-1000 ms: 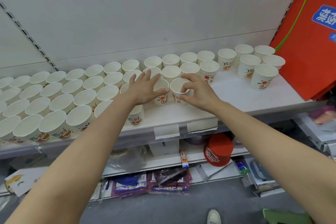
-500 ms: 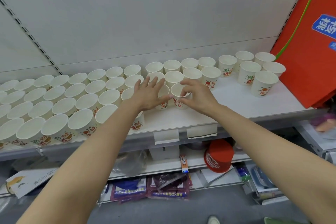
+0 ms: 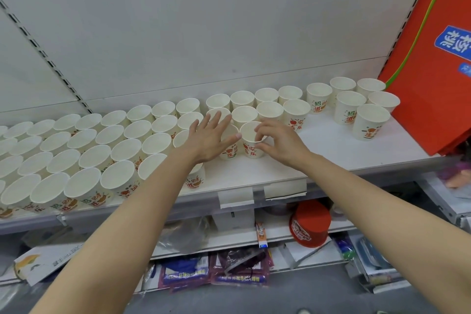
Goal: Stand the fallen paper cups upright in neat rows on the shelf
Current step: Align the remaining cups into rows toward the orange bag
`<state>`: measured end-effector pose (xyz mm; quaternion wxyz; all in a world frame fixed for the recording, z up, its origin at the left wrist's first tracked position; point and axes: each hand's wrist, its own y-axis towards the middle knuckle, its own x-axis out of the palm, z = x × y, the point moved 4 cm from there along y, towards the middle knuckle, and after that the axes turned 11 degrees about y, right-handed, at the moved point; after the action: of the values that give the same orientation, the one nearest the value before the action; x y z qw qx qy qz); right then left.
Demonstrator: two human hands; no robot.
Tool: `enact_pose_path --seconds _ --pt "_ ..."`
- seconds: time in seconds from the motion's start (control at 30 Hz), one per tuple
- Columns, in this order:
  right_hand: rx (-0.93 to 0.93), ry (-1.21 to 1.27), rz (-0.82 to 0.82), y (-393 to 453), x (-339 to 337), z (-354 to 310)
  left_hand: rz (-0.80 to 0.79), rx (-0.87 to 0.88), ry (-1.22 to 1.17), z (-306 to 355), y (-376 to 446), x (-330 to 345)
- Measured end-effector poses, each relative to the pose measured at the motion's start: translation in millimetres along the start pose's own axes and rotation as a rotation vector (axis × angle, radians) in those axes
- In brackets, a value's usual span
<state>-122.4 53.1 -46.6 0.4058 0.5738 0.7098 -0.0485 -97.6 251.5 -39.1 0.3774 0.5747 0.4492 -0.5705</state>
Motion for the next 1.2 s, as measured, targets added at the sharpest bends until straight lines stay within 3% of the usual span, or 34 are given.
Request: enact_pose_path --seconds 0.27,0.6,0.8,0.9,1.2 --pt "0.031 -0.045 0.236 -18.3 -34.9 1.2 0.180 0.139 -0.044 26.3 -3.1 -18.7" --pt "0.257 -0.315 0.494 -89.8 -172.2 73.1 0.441 0.209 -0.054 140.1 48.8 -67.9" --pt "0.334 -0.320 0.397 -113.9 -220.7 113.3 0.379 0.335 -0.084 245.7 99.2 -70.1" --pt "0.324 -0.308 0.319 -113.8 -229.4 122.1 0.437 0.301 -0.033 280.6 116.1 -61.1" --pt "0.184 -0.302 0.205 -103.0 -225.2 130.9 0.423 0.153 -0.113 277.0 134.4 -59.6"
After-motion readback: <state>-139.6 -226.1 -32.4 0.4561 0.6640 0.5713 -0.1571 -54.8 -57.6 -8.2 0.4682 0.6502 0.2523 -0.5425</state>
